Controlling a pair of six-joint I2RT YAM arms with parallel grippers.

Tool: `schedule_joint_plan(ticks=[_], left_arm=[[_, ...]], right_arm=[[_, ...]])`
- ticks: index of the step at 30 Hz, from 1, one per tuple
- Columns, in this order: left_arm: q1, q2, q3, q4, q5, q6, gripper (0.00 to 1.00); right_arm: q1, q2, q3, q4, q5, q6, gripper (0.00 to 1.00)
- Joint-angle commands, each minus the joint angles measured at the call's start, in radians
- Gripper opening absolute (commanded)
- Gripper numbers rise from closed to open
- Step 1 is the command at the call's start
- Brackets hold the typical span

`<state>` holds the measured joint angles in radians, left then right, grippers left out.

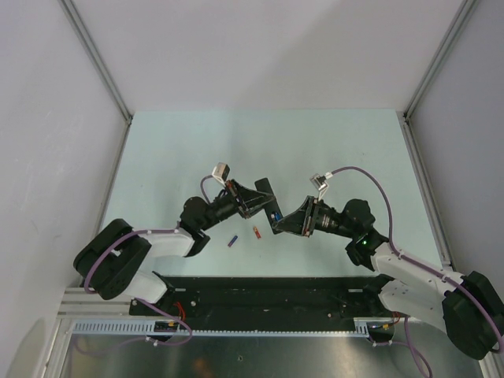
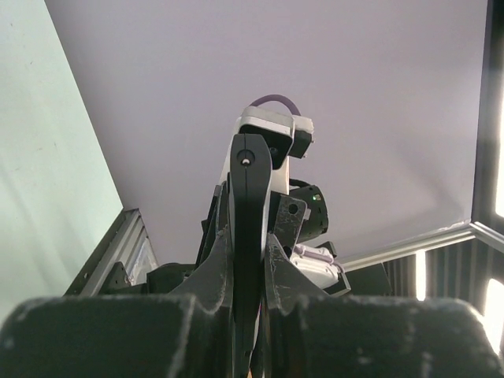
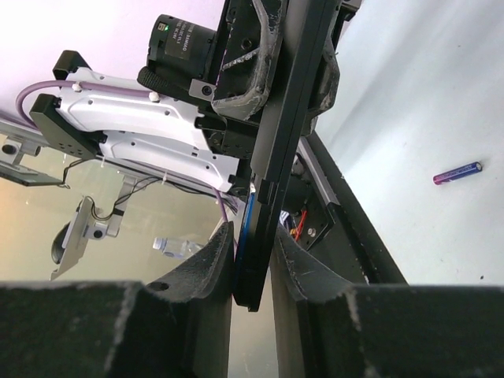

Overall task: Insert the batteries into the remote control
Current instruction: Load the battery into the remote control.

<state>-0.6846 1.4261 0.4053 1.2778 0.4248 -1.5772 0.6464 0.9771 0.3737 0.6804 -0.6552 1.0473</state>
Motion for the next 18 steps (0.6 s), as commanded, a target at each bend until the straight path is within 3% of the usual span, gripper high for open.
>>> schedule_joint_plan(ticks=[1,6,9,18], left_arm=[[-0.024,-0.029,-0.013,0.296,0.085,-0.03,0.0],[-0.023,-0.01,-0.016,0.296,0.083,-0.027,0.0],[-0.021,0.002,-0.017,0.296,0.083,-0.027,0.0],[-0.02,0.01,-0.017,0.296,0.085,-0.024,0.0]], right_arm=[[-0.019,-0.015,0.022,0.007,0.04,-0.029,0.27],[-0.019,-0.023,0.042,-0.008,0.028,-0.027,0.52],[-0.019,-0.037,0.054,-0.03,0.028,-0.03,0.59],[-0.021,-0.052,0.07,-0.084,0.002,-0.047,0.58]])
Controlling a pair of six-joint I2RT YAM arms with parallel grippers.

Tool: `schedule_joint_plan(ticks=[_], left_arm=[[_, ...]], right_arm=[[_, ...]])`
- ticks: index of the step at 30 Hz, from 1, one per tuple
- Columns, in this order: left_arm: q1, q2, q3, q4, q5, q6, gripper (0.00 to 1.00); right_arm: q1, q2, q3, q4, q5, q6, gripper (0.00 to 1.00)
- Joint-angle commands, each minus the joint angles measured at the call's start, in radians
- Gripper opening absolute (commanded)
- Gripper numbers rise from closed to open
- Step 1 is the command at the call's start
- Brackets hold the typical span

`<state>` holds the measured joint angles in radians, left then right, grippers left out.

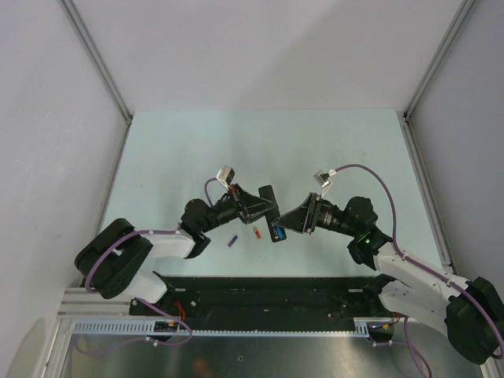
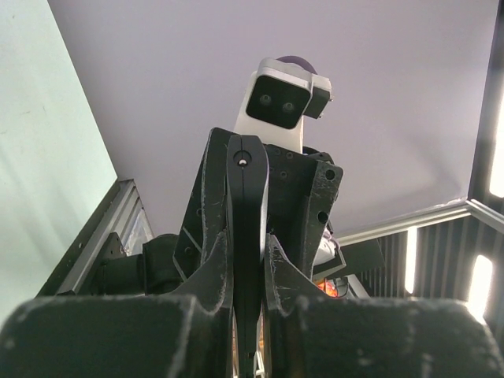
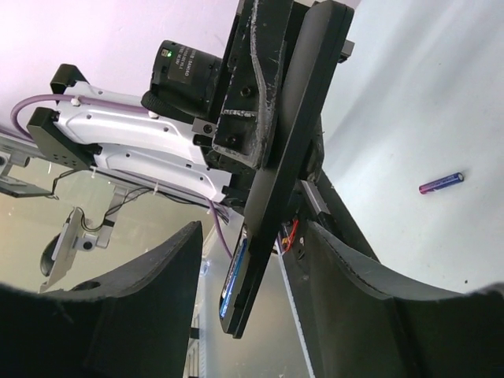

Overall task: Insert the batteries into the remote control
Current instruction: Load the battery into the remote control.

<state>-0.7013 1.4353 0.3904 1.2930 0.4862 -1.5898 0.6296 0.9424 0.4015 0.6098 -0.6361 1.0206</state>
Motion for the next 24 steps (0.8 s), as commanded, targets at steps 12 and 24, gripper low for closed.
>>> schedule_joint_plan(ticks=[12,24], left_arm=[[-0.003,-0.016,-0.005,0.281,0.026,-0.006,0.0],[0.003,-0.006,-0.035,0.281,0.026,0.021,0.0]], right_arm=[[-0.002,-0.022,0.042,-0.157,-0.022,-0.07,0.33],[-0.024,-0.074,0.086,-0.203,-0.037,-0.066,0.68]])
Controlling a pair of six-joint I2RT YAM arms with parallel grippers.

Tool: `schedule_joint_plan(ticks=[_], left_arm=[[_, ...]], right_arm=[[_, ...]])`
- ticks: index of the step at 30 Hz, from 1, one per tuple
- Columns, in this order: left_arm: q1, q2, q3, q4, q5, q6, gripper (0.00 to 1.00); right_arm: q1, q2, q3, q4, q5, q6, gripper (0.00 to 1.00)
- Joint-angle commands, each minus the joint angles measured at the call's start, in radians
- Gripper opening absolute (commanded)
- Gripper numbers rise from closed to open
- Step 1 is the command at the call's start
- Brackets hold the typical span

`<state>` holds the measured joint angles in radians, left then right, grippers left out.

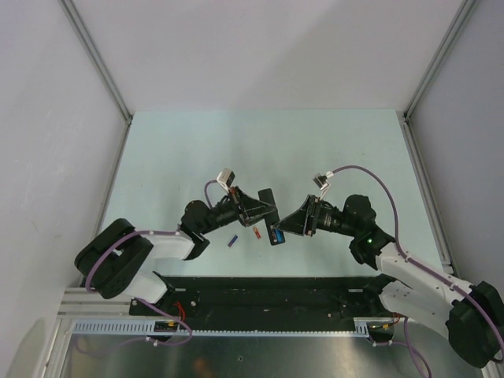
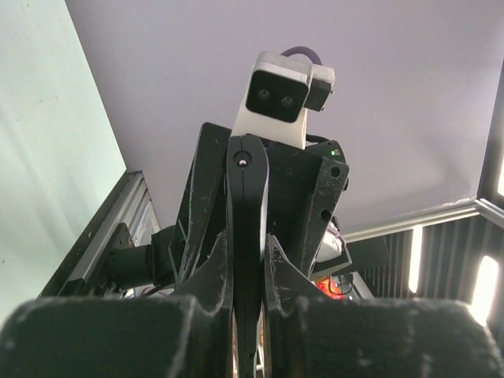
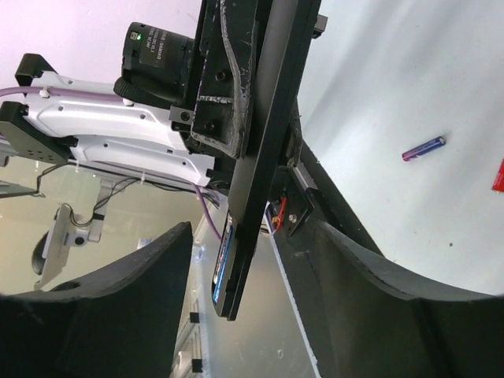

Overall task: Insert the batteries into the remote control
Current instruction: Load the battery into the remote control, then pick up the battery cover at the center of the board.

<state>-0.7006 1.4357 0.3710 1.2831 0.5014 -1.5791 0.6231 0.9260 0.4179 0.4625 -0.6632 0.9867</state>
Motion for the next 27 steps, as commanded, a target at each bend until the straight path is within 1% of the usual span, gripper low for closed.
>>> schedule_joint_plan(ticks=[1,3,4,6,7,9,10,12,13,14,15,16,18,23,27], left_arm=[[0.007,-0.004,-0.018,0.291,0.009,0.013,0.0],[0.009,0.003,-0.026,0.291,0.011,0.022,0.0],[0.01,0.005,-0.027,0.291,0.011,0.025,0.0],[0.009,0.005,-0.032,0.291,0.012,0.031,0.0],[0.013,0.003,-0.04,0.291,0.014,0.033,0.0],[0.022,-0.015,-0.052,0.289,0.017,0.048,0.0],[0.027,-0.021,-0.073,0.289,0.019,0.054,0.0],[0.041,-0.038,-0.102,0.28,0.019,0.08,0.0],[0.044,-0.05,-0.139,0.277,0.016,0.086,0.0],[0.046,-0.055,-0.156,0.275,0.012,0.099,0.0],[0.049,-0.06,-0.171,0.272,0.011,0.106,0.0],[0.049,-0.069,-0.199,0.272,0.011,0.113,0.0],[0.049,-0.078,-0.221,0.269,0.011,0.129,0.0],[0.049,-0.112,-0.273,0.266,0.016,0.157,0.0],[0.049,-0.129,-0.296,0.265,0.023,0.168,0.0]], right_arm=[[-0.022,-0.073,0.096,-0.12,-0.009,-0.061,0.7],[-0.04,-0.111,0.119,-0.188,0.002,-0.089,0.73],[-0.049,-0.122,0.133,-0.249,0.007,-0.117,0.73],[-0.08,-0.171,0.136,-0.315,0.033,-0.15,0.73],[-0.091,-0.193,0.145,-0.425,0.121,-0.195,0.73],[-0.112,-0.243,0.16,-0.574,0.265,-0.233,0.72],[-0.115,-0.246,0.168,-0.704,0.425,-0.246,0.72],[-0.118,-0.222,0.2,-0.815,0.567,-0.284,0.7],[-0.12,-0.158,0.212,-0.899,0.661,-0.299,0.69],[-0.12,-0.12,0.231,-0.929,0.703,-0.321,0.66],[-0.12,-0.074,0.258,-0.955,0.729,-0.329,0.65],[-0.12,0.001,0.274,-0.987,0.776,-0.335,0.64],[-0.122,0.077,0.298,-0.998,0.813,-0.358,0.64],[-0.125,0.271,0.364,-0.95,0.899,-0.437,0.7],[-0.123,0.407,0.459,-0.96,0.942,-0.496,0.7]])
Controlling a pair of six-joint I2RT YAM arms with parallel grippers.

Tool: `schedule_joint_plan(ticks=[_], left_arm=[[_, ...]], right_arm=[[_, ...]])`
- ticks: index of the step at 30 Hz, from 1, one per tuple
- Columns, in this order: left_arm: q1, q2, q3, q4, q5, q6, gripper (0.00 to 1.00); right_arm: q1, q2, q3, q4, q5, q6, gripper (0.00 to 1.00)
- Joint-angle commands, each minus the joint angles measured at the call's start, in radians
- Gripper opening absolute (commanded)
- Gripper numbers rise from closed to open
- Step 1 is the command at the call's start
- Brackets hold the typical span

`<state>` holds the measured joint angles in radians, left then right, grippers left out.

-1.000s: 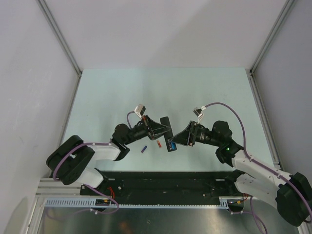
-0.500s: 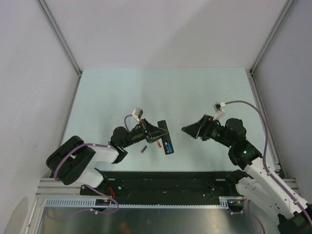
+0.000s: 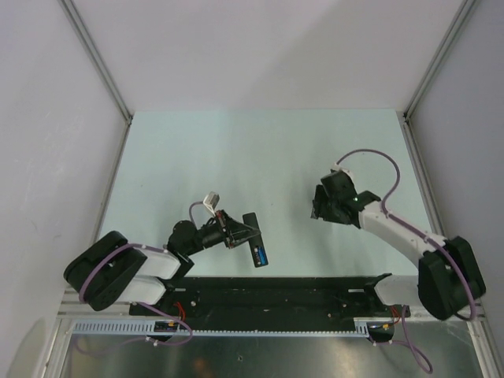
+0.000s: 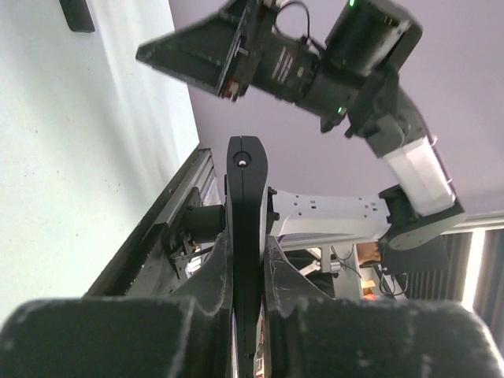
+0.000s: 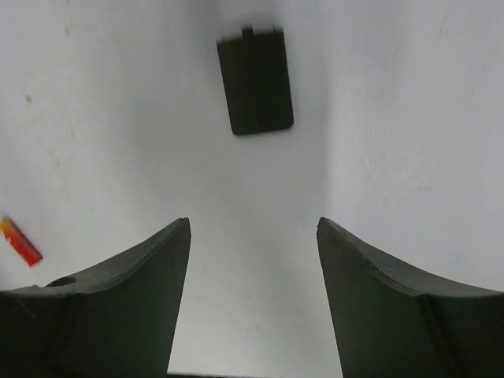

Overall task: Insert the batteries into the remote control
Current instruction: Pick up the battery cover at the center of the board.

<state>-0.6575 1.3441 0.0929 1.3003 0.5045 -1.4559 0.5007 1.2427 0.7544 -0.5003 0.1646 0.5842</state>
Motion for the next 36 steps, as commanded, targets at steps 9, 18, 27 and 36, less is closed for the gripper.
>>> schedule_joint_plan(ticks=[9,18,27,36], left_arm=[[0.009,-0.059,-0.038,0.248,0.049,0.057,0.0],[0.022,-0.082,-0.064,0.246,0.057,0.06,0.0],[0.025,-0.077,-0.061,0.248,0.063,0.058,0.0],[0.024,-0.056,-0.047,0.248,0.069,0.06,0.0]], right_arm=[[-0.01,0.322,0.264,-0.007,0.086,-0.207,0.69],[-0.017,0.409,0.284,0.019,0.052,-0.23,0.68],[-0.03,0.454,0.286,0.034,0.021,-0.251,0.63],[-0.068,0.475,0.286,0.052,-0.019,-0.265,0.61]])
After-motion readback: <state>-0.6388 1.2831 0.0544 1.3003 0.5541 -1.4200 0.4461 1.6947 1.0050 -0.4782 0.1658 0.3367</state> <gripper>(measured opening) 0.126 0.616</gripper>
